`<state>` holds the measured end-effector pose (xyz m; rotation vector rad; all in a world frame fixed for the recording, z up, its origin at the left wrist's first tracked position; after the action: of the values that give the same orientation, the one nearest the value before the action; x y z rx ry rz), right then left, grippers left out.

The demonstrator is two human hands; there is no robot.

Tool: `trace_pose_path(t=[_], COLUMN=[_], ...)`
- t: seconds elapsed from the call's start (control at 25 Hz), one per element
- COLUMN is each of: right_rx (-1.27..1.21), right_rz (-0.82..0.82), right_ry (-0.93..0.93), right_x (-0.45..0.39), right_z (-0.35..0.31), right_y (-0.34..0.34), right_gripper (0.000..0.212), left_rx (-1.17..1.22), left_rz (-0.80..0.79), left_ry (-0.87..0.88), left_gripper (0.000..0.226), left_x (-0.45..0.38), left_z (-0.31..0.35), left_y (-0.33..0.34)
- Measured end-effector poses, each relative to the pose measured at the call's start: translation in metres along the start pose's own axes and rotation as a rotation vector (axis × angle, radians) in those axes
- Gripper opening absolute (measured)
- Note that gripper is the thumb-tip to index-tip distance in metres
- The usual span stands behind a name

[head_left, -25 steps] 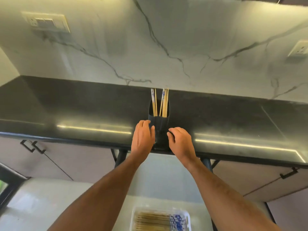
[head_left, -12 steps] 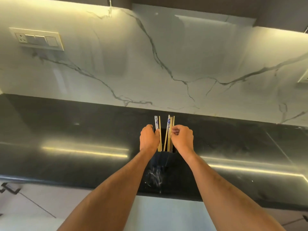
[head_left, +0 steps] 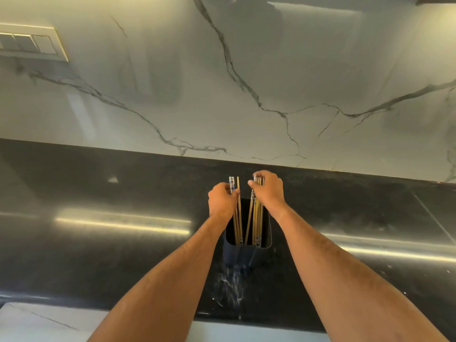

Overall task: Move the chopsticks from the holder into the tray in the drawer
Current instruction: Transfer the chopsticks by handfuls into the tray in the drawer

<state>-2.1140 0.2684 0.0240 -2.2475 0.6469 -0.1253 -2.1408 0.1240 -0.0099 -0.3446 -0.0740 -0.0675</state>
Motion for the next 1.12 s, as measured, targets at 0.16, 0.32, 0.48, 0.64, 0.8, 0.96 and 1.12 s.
trace_pose_path(t=[0.16, 0.32, 0.48, 0.64, 0.8, 0.96, 1.12], right_rx=[-0.028, -0.086, -0.120, -0.166, -0.289, -0.385, -0.335], right_rz=[0.040, 0.114, 0.131, 0.170, 0.176, 0.203, 0.203], right_ry=[-0.024, -0.051, -0.093, -0.121, -0.178, -0.266, -0.360], right_x=[-0.001, 0.002, 0.012, 0.023, 0.037, 0.048, 0.056], right_z=[0.004, 0.000, -0.008, -0.015, -0.031, -0.055, -0.087], right_y=[0.003, -0.005, -0.015, -0.027, -0.042, -0.064, -0.095], right_gripper=[0.015, 0.027, 0.029, 0.028, 0.026, 0.025, 0.035], left_rx=[0.012, 0.067, 0.137, 0.181, 0.241, 0.318, 0.355], left_rz=[0.011, 0.046, 0.101, 0.153, 0.137, 0.127, 0.108], left_ry=[0.051, 0.076, 0.092, 0.101, 0.170, 0.262, 0.398], left_gripper=[0.012, 0.011, 0.016, 0.013, 0.018, 0.017, 0.008], left_x=[0.000, 0.012, 0.026, 0.036, 0.047, 0.057, 0.072], left_z=[-0.004, 0.000, 0.003, 0.006, 0.022, 0.046, 0.079], left_y=[0.001, -0.003, -0.009, -0.019, -0.029, -0.037, -0.045])
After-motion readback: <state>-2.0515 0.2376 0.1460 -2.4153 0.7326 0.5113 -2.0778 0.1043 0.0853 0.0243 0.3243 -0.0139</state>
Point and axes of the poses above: each hand's wrist, its own x-axis away from the middle knuckle, its own y-axis out of the palm, z = x × y, the point moved 3 cm from there along -x, towards the middle knuckle, and after that the axes turned 6 degrees about x, right-handed, at the moved point
